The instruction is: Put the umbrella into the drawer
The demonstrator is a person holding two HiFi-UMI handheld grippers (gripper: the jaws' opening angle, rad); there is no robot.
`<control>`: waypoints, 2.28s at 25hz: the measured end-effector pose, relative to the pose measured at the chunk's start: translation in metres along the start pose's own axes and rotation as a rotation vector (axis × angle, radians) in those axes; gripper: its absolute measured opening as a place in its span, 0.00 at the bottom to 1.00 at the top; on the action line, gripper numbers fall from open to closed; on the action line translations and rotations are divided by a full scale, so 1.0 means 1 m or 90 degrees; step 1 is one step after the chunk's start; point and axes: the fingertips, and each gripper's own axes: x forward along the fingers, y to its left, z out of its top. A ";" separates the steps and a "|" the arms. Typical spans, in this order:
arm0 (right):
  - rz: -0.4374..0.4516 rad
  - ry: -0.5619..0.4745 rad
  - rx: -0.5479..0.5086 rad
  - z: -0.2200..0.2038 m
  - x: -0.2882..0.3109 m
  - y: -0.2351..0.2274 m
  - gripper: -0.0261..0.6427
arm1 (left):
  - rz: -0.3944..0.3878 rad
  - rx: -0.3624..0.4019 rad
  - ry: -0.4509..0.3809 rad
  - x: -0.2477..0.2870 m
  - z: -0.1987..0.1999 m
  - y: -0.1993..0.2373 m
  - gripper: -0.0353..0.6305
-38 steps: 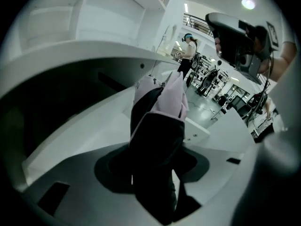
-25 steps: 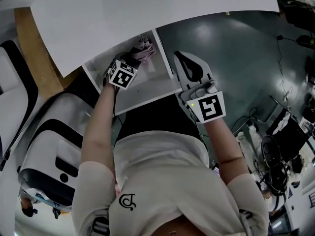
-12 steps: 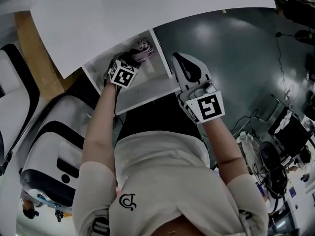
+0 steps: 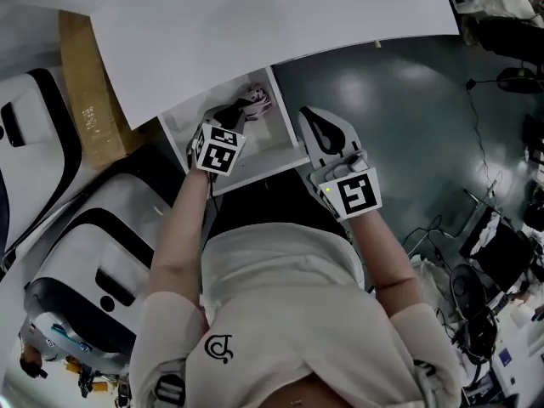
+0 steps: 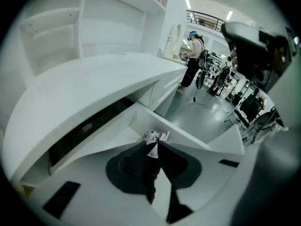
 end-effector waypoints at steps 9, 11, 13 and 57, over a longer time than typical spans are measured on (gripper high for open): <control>0.034 -0.028 -0.014 0.038 -0.003 0.017 0.05 | 0.042 -0.013 -0.151 -0.092 0.049 -0.010 0.07; 0.039 -0.034 -0.006 0.047 -0.004 0.018 0.05 | 0.061 -0.012 -0.195 -0.119 0.065 -0.009 0.07; 0.041 -0.040 0.009 0.055 -0.005 0.016 0.05 | 0.082 -0.012 -0.237 -0.145 0.080 -0.007 0.07; 0.174 -0.225 -0.098 0.210 -0.010 0.077 0.05 | 0.316 -0.012 -0.640 -0.437 0.144 0.025 0.07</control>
